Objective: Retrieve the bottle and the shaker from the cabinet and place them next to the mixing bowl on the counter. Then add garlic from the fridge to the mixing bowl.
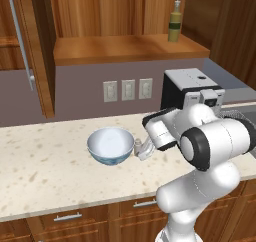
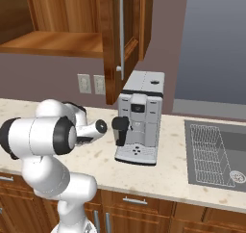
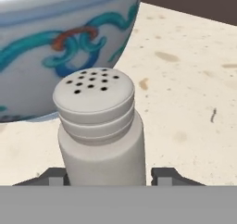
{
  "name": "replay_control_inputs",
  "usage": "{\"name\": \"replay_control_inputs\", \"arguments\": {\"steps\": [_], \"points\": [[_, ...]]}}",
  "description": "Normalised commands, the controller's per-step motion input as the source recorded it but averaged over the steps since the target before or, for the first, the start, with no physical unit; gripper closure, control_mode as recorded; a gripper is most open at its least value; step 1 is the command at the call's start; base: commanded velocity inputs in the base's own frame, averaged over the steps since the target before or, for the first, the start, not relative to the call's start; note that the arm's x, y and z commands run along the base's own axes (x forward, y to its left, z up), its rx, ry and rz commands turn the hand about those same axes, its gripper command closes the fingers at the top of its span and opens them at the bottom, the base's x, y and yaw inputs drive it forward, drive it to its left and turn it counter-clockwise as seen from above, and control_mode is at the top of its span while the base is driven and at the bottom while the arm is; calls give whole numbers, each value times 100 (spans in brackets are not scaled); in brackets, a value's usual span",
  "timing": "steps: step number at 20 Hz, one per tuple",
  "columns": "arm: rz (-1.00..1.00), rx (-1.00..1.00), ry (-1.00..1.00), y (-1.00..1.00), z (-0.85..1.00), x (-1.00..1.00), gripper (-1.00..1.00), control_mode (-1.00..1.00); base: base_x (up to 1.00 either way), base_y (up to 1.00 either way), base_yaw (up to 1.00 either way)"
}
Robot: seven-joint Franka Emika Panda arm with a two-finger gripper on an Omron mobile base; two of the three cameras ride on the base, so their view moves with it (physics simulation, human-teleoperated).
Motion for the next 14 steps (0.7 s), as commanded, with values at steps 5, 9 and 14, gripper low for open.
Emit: {"name": "replay_control_inputs", "arguments": {"steps": [5,9,14], "points": [[0,0,0,0,0,0,-100,-100,0,0,0],[0,0,0,-1,9,0,-100,-100,0,0,0],[-7,0,0,-7,64,0,-100,-100,0,0,0]]}}
